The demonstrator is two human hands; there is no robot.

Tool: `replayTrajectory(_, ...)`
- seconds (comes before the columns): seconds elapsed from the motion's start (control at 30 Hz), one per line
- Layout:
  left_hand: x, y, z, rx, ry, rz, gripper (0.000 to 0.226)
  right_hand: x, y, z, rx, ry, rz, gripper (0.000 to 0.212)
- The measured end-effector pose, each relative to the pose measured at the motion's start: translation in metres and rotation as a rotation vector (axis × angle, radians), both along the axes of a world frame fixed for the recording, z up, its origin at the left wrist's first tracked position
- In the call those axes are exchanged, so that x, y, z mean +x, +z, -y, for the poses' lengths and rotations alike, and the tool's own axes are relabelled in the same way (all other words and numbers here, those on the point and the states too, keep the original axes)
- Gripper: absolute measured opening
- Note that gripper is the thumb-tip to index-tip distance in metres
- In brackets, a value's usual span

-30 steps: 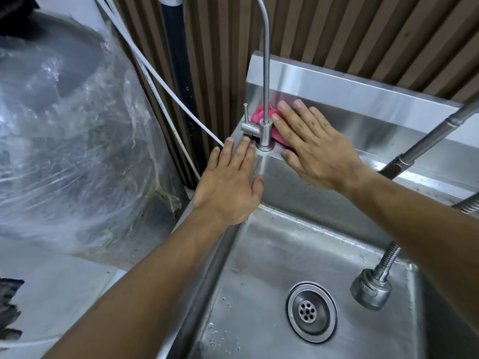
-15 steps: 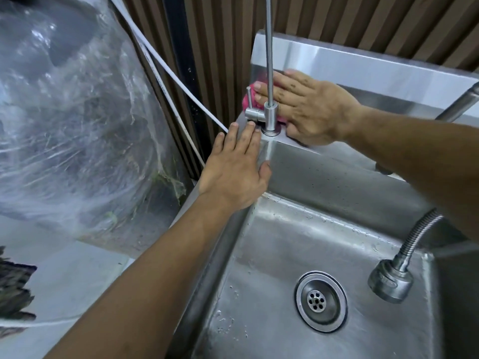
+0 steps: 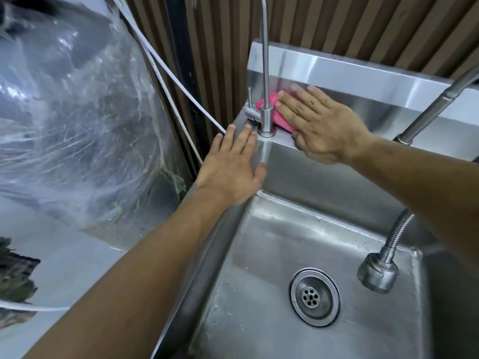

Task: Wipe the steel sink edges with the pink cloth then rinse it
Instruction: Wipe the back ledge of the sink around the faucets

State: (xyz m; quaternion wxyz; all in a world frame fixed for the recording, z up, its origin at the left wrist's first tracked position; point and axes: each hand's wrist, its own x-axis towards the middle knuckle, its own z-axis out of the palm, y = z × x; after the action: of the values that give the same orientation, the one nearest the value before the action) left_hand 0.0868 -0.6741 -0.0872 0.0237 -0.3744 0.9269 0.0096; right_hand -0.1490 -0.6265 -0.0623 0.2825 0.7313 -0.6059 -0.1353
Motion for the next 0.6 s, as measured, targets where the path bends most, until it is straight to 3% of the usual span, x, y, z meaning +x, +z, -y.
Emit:
replayTrajectory(0.13, -0.002, -0.002, -0.001, -0.003, 0.01, -0.01, 0.073, 0.014, 0.012, 0.045, 0.047, 0.098, -0.13, 0.07)
replayTrajectory(0.23, -0.002, -0.002, 0.001, -0.009, -0.006, -0.01, 0.074, 0.012, 0.015, 0.048, 0.082, 0.096, -0.086, 0.068)
replayTrajectory(0.43, 0.003, 0.0, 0.004, 0.01, -0.031, -0.011, 0.075, 0.03, 0.0, 0.011, 0.09, -0.091, 0.317, 0.062)
replayTrajectory(0.53, 0.003, -0.001, 0.004, 0.011, -0.04, -0.013, 0.076, 0.034, -0.001, -0.028, 0.138, -0.32, 0.608, 0.09)
replayTrajectory(0.6, 0.003, -0.001, 0.005, 0.012, -0.045, -0.012, 0.076, 0.035, -0.002, -0.054, 0.113, -0.465, 0.765, 0.097)
